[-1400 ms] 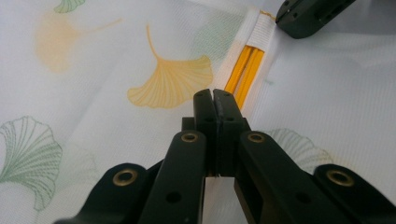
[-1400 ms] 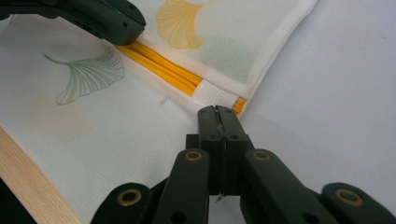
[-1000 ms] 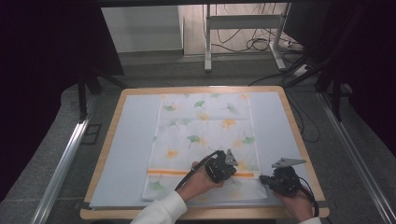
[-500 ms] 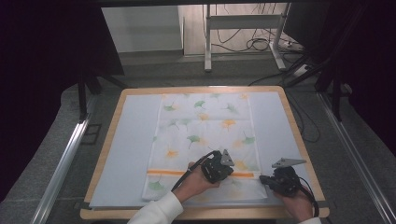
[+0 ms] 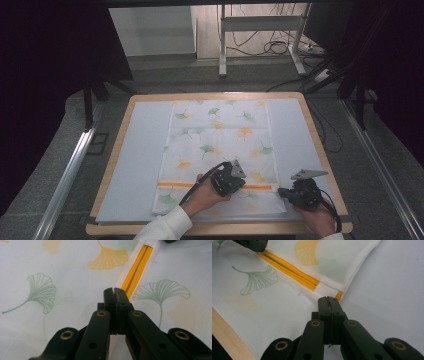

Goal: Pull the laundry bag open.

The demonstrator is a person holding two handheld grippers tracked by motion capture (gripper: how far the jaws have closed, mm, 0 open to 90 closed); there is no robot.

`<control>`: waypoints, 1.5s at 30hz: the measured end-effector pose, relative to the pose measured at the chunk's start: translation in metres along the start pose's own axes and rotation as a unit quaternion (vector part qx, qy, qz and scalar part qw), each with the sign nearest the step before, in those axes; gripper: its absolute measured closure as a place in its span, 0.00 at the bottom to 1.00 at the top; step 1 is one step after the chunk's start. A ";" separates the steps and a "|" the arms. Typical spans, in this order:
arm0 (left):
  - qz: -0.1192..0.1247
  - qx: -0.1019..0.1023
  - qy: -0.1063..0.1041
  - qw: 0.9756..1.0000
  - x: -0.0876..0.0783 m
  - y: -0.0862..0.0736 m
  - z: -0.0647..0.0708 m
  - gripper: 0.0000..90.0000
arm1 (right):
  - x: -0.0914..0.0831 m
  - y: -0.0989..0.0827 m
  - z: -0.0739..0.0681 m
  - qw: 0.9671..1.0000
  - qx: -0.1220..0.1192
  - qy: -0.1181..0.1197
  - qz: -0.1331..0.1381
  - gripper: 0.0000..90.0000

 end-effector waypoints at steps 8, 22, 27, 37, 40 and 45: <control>-0.001 -0.009 0.004 1.000 -0.006 -0.011 -0.005 1.00 | 0.000 0.000 0.000 1.000 0.000 0.000 0.000 1.00; -0.003 -0.014 0.012 1.000 -0.013 -0.018 -0.009 1.00 | 0.000 0.000 0.000 1.000 0.000 0.000 0.001 1.00; -0.004 -0.019 0.016 1.000 -0.019 -0.025 -0.012 1.00 | -0.001 -0.001 0.001 1.000 -0.001 0.001 0.000 1.00; -0.004 -0.026 0.021 0.999 -0.027 -0.036 -0.015 1.00 | -0.001 -0.001 0.001 1.000 -0.001 0.001 0.000 1.00; -0.003 -0.030 0.018 0.999 -0.027 -0.036 -0.016 1.00 | -0.001 -0.001 0.001 1.000 -0.001 0.002 0.000 1.00; -0.002 -0.028 0.020 0.999 -0.027 -0.036 -0.016 1.00 | -0.001 -0.001 0.001 1.000 -0.001 0.002 -0.001 1.00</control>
Point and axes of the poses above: each handheld gripper's, and its own axes: x roughly forward along the jaws, y roughly out of its top, z roughly to its right, the point moved 9 cm from there along x, roughly forward along the jaws, and after that the axes turned 8 degrees about -y, right-handed, at the moved point
